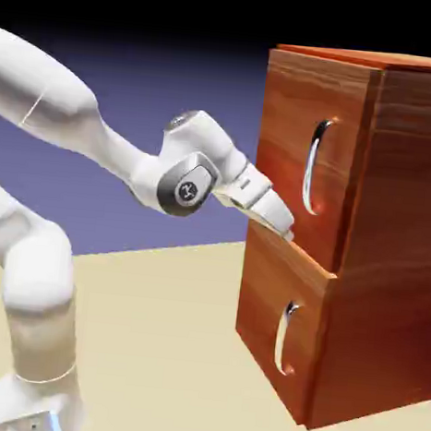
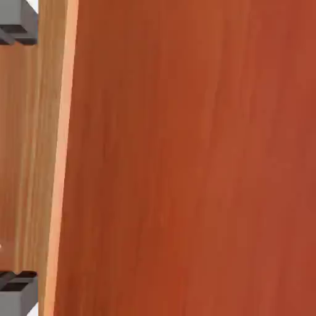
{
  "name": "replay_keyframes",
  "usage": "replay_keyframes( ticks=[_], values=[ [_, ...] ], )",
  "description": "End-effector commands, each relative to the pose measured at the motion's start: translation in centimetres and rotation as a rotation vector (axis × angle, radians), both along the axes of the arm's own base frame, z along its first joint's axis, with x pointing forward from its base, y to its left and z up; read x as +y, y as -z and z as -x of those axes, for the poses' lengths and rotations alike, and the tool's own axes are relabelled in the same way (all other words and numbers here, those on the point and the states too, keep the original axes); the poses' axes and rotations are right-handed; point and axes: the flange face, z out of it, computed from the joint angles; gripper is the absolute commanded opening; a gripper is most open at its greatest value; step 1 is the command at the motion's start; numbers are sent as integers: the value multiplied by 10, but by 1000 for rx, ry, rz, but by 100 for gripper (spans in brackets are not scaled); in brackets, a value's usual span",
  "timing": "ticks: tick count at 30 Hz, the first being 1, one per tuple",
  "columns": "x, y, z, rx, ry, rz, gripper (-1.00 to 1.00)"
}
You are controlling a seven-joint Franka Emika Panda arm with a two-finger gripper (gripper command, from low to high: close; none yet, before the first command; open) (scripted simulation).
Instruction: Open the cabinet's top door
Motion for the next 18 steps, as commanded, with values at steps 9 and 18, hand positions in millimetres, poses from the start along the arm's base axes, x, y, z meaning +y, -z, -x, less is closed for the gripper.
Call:
replay_keyframes(
  ticks=[9,18],
  values=[
    [-51,-52,15,32,-310,464,100],
    [-74,-85,40,33,-639,975,100]
  ],
)
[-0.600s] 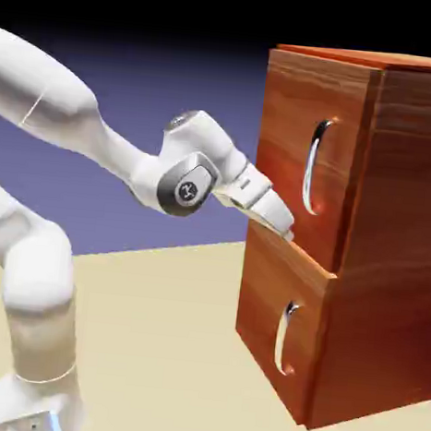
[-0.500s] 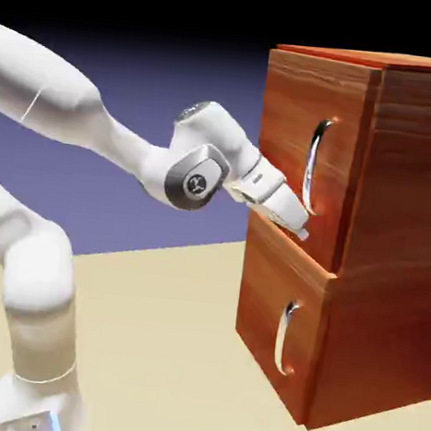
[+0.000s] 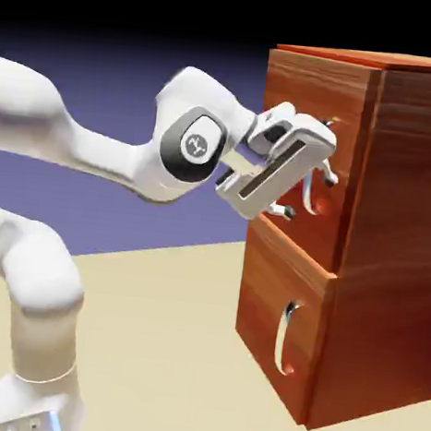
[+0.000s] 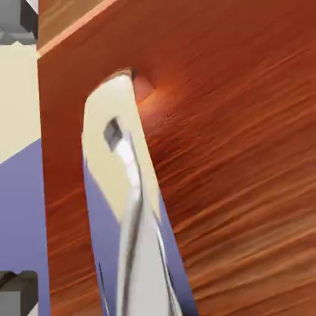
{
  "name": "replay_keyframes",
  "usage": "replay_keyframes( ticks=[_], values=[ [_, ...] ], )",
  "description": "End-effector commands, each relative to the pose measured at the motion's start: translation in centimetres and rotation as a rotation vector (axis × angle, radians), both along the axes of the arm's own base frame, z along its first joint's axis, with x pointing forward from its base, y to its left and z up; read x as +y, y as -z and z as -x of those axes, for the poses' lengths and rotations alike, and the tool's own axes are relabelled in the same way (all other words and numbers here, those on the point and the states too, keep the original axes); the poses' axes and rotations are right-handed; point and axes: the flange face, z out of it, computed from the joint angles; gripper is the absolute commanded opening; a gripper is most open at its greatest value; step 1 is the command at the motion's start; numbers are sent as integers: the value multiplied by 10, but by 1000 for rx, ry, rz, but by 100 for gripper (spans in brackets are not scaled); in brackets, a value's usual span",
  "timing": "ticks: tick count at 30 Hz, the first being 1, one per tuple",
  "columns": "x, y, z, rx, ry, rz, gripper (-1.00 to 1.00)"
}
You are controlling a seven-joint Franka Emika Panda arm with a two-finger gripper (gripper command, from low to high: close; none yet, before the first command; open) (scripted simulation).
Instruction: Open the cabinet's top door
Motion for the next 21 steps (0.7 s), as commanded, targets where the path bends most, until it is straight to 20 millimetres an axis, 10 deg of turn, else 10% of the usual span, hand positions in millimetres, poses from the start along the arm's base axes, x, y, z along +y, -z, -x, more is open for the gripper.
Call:
replay_keyframes(
  ticks=[1,15,21],
  values=[
    [-3,-2,3,1,-32,57,100],
    [-60,-5,24,59,-362,855,100],
    [-49,6,28,16,-534,1192,100]
  ],
)
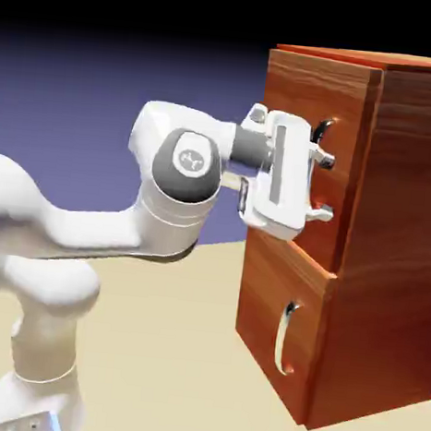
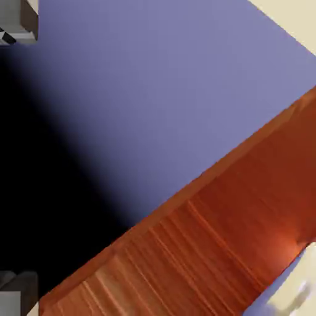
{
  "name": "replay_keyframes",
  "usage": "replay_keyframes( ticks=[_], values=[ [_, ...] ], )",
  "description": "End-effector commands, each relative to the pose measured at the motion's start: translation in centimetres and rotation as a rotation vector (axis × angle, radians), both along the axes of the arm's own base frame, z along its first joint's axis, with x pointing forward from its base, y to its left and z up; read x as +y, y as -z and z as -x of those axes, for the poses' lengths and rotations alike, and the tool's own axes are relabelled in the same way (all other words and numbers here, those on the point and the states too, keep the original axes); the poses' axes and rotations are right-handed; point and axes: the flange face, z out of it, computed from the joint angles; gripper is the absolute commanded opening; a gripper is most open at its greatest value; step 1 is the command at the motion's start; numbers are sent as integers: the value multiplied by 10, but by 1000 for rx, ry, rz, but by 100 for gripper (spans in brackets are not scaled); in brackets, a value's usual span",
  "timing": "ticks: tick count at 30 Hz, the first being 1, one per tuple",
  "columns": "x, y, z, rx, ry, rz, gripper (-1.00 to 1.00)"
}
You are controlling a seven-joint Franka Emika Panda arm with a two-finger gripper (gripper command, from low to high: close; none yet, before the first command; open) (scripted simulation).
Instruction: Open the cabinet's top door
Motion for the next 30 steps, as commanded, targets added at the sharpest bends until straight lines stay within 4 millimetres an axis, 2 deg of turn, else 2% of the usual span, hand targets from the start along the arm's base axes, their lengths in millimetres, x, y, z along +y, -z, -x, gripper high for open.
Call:
replay_keyframes(
  ticks=[1,8,11,17,18,19,25,30],
  values=[
    [3,2,1,-7,-31,55,100],
    [49,19,15,-122,-308,408,100],
    [52,24,15,-144,-337,486,100],
    [55,24,-35,-144,-337,486,100],
    [55,24,-35,-144,-337,486,-100],
    [55,24,-35,-144,-337,486,-100],
    [87,24,18,-93,-136,496,-100],
    [114,24,50,-59,-1,501,-100]
  ],
)
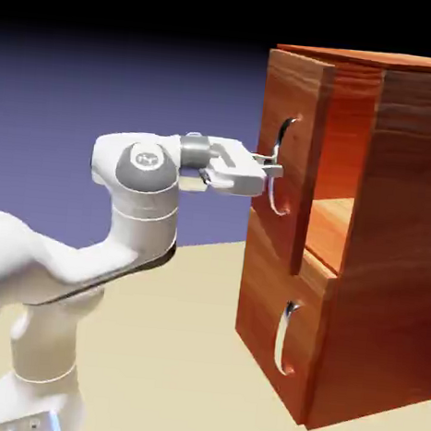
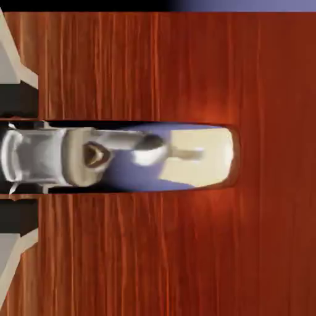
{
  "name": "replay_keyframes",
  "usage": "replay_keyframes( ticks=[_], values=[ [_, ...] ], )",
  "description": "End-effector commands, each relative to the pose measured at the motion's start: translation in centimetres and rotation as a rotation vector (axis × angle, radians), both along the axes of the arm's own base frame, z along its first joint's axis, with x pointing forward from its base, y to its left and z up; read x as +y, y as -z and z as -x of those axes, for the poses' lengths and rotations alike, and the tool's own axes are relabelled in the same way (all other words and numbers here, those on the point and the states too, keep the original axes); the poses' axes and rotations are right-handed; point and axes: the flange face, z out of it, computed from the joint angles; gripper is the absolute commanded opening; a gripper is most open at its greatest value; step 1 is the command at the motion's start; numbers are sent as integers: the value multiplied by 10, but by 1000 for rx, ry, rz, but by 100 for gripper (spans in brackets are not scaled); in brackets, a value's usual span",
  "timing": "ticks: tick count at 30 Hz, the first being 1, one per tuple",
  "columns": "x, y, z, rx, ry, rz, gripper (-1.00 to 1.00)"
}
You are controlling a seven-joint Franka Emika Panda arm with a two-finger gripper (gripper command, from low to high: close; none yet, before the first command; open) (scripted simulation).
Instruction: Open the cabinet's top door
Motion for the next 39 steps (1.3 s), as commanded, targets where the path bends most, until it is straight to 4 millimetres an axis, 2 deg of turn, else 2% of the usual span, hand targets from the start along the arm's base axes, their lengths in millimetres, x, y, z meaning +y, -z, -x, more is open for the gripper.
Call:
replay_keyframes(
  ticks=[1,7,16,22,29,39],
  values=[
    [5,0,5,0,22,0,-100],
    [33,0,29,0,144,0,-100],
    [73,0,54,0,299,0,-100],
    [83,0,60,0,337,0,-100],
    [123,0,76,0,479,0,-100],
    [196,0,89,0,725,0,-100]
  ],
)
